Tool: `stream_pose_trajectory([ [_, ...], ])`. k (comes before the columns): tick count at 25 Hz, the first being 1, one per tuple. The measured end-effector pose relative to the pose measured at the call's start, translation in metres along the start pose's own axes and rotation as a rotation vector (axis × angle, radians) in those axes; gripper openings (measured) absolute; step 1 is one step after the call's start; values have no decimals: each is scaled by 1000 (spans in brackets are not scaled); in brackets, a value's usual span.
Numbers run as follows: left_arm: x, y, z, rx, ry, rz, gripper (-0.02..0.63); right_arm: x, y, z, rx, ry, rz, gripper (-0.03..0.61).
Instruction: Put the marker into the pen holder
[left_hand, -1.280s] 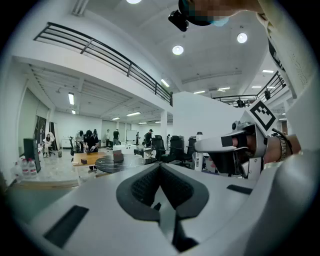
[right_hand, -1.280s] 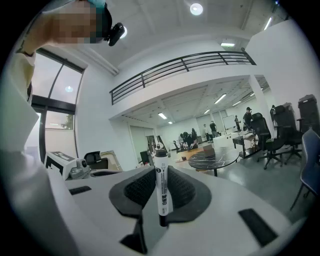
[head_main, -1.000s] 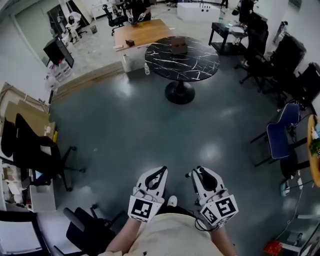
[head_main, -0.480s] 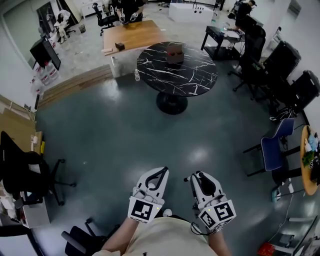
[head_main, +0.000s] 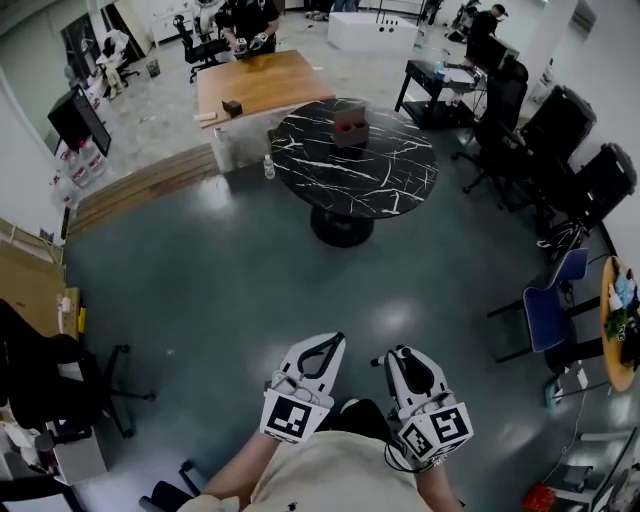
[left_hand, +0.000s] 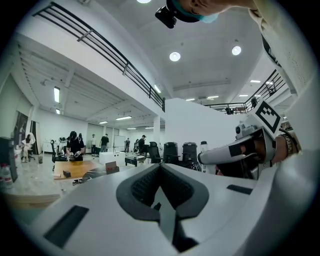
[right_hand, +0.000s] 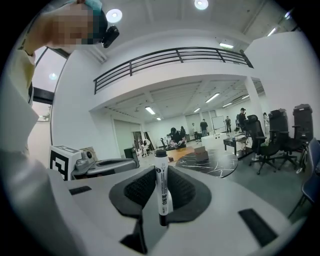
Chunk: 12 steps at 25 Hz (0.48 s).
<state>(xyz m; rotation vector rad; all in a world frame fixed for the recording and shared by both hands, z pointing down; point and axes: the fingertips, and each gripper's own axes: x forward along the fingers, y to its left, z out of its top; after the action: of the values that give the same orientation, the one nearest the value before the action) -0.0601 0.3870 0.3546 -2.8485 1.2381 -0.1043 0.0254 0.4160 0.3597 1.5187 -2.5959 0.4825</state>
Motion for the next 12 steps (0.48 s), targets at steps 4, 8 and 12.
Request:
stream_pose_trajectory([
  [4,15,14,-7,-3,11,-1,9,22,-10,5,-3,3,5,87],
  [8,35,29,-12,-27,6,25,9,46,-29,10,4,9,22,87],
  [12,68,53,-15,-38,-3,58,9,81,-58,19,12,18,55,87],
])
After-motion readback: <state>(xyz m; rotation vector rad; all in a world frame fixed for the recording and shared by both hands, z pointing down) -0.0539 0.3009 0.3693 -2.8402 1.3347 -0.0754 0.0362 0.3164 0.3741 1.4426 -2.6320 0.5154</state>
